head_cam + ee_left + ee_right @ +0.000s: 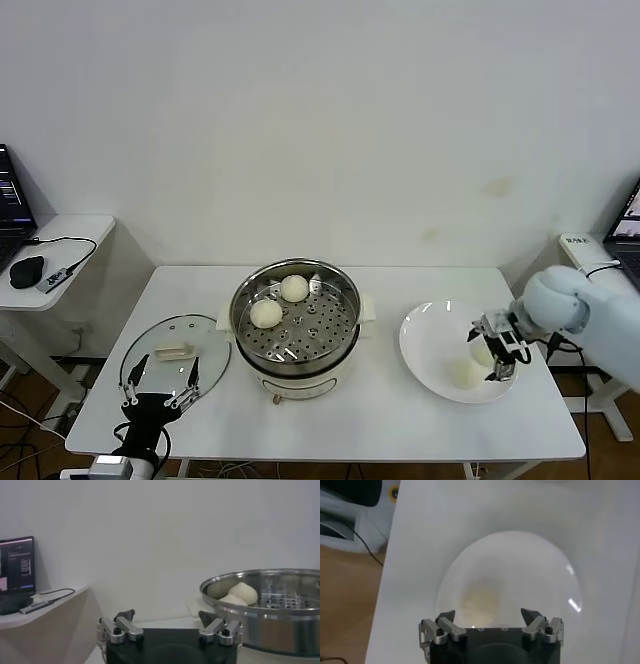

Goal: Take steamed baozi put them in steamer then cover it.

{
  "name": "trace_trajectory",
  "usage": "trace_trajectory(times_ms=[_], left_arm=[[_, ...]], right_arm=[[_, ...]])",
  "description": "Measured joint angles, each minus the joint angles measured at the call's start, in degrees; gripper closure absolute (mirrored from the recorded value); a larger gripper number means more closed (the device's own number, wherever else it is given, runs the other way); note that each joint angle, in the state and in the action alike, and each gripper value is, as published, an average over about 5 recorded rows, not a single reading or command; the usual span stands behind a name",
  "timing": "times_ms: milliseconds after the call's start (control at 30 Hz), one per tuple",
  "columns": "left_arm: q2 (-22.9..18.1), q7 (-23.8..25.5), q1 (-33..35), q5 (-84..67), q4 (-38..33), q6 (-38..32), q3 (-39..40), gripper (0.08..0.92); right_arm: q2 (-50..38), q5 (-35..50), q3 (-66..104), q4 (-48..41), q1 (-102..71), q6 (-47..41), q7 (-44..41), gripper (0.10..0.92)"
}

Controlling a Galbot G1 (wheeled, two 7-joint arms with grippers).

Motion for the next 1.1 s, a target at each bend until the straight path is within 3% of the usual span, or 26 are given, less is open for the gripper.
trace_trajectory(times_ms=[433,800,1100], left_arm=[[-0.3,0.0,0.1,0.2,0.3,-0.1,-0.6,0.177],[-0.2,-0.1,0.0,0.5,0.5,-0.1,-0.9,0.177],[-0.3,-0.2,0.0,0.6,0.4,-0.1,-1.1,0.177]], right_arm=[[3.9,-2.9,3.3,-5.2,-5.9,-0.7,2.6,0.214],[7.1,-3.8,4.4,-7.7,-7.6,-1.5,3.5,0.279],[8.2,-4.0,5.0,-9.1,-7.9,-1.9,2.6,0.386]])
